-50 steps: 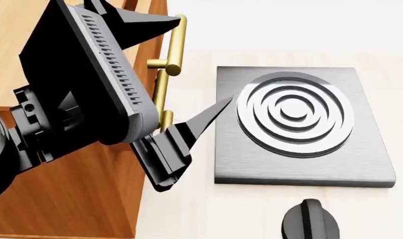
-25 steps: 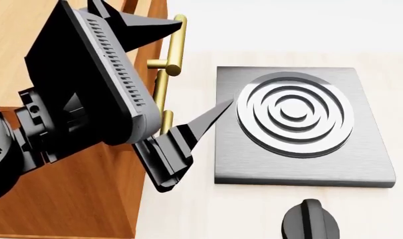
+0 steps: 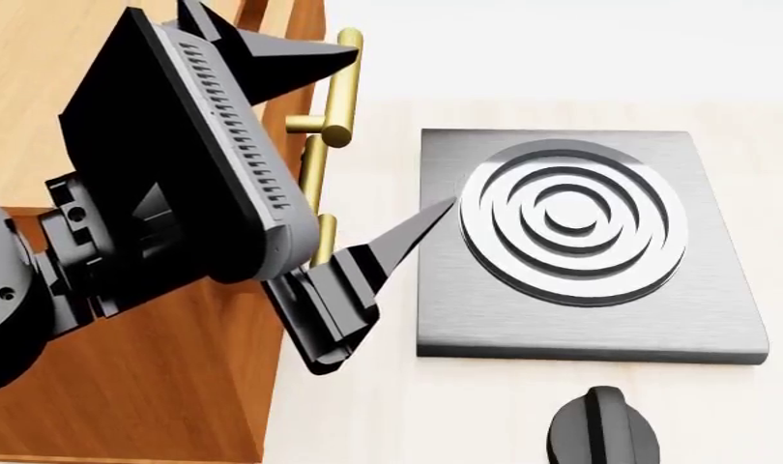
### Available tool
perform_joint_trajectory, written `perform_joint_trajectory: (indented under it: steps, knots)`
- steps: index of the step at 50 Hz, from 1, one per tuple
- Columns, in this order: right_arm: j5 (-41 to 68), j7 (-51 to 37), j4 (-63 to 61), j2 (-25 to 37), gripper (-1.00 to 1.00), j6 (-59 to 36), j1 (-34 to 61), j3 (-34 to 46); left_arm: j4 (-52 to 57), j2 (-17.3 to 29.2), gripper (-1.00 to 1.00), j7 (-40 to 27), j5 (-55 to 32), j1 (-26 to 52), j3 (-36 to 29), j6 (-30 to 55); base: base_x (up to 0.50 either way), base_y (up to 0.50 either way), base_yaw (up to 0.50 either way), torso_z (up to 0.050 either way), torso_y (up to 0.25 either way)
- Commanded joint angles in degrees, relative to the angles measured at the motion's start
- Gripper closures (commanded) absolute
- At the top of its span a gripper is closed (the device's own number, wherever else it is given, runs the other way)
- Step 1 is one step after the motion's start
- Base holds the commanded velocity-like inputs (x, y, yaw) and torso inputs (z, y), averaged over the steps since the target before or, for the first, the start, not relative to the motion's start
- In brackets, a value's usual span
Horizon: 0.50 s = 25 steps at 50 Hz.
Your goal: Pick the akita bowl on the wooden cabinet and place it on the plate.
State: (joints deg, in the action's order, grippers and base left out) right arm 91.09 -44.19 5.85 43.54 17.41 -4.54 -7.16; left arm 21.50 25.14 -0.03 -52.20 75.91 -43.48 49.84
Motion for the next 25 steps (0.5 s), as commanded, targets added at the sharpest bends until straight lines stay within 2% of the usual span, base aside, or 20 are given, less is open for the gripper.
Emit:
perform_joint_trajectory:
  steps: [1, 25]
  knots:
    - [-1.3, 0.9, 2.2, 0.3, 1.0, -1.0, 1.6, 0.3, -0.5, -0.1, -1.0, 0.3, 0.3, -0.2, -0.3, -0.5, 0.0, 0.0, 0.0, 0.0, 0.0]
    - [-1.8, 1.2, 5.1, -0.5, 1.0, -1.7, 3.7, 1.2, -0.4, 0.6, -1.0, 0.2, 0.3, -0.7, -0.5, -1.0, 0.0, 0.0, 0.0, 0.0, 0.0]
